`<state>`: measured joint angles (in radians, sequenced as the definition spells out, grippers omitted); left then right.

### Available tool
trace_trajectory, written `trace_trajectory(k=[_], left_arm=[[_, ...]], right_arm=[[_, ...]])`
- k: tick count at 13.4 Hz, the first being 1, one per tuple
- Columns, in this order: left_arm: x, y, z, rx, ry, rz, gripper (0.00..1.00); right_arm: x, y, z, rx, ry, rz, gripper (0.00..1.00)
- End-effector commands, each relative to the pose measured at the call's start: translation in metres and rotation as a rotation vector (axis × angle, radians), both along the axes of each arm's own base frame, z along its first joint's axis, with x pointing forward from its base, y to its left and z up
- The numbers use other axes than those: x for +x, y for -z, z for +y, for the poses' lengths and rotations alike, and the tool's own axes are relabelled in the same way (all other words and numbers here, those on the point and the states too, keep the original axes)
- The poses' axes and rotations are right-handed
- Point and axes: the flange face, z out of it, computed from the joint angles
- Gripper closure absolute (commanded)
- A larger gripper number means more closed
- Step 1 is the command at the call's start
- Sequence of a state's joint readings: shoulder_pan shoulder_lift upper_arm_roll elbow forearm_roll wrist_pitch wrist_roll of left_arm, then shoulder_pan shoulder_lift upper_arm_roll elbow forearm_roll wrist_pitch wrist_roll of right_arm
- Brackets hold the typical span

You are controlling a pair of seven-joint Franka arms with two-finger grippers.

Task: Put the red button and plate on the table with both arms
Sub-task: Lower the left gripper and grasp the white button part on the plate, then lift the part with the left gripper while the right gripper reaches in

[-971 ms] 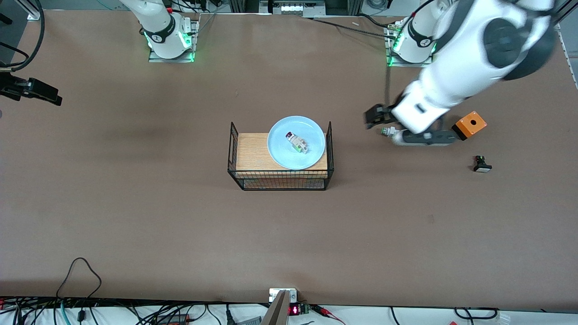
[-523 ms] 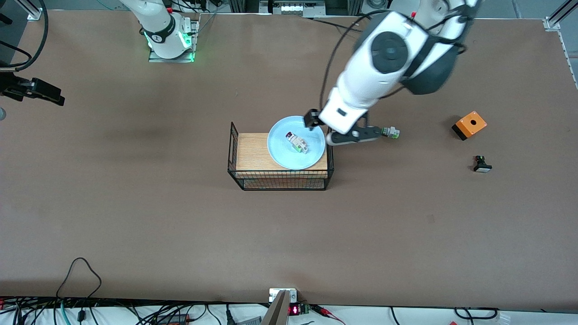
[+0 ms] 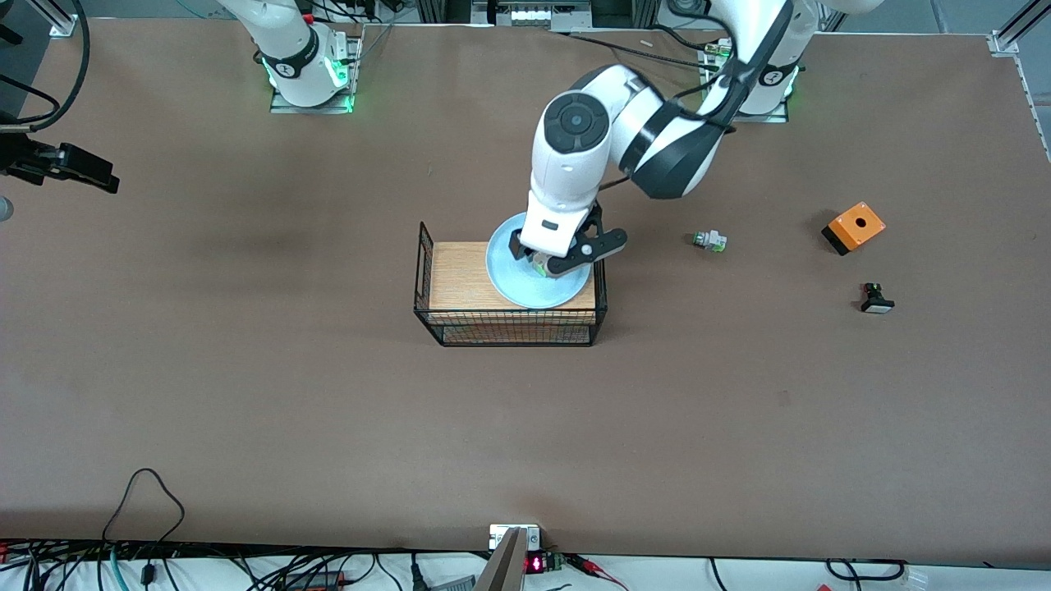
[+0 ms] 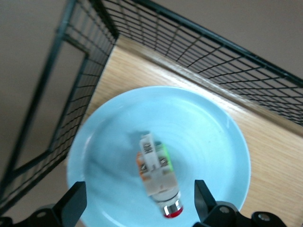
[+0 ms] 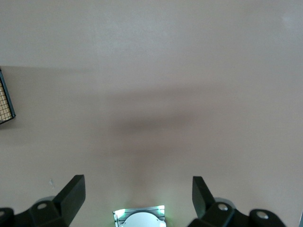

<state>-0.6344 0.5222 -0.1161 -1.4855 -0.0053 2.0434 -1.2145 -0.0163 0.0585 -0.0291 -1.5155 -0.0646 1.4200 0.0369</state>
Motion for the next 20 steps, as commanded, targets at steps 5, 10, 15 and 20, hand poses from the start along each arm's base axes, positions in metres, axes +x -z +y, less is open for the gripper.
trace_trajectory(k=[5, 10, 15, 20], left_arm=[[0.009, 0.028, -0.011, 0.031, -0.015, -0.047, 0.5], [0.009, 0.001, -0.006, 0.033, -0.02, -0.047, 0.96], [0.024, -0.103, 0.046, 0.073, -0.023, -0.026, 0.96], [0.07, -0.137, 0.166, 0.115, 0.233, 0.037, 0.96]], right_arm=[[0.015, 0.019, 0.013, 0.037, -0.003, 0.033, 0.0], [0.015, 0.019, 0.055, 0.041, -0.071, 0.035, 0.0], [0.012, 0.016, 0.079, 0.003, 0.145, 0.023, 0.0], [-0.007, 0.019, 0.197, -0.064, 0.571, -0.002, 0.0]])
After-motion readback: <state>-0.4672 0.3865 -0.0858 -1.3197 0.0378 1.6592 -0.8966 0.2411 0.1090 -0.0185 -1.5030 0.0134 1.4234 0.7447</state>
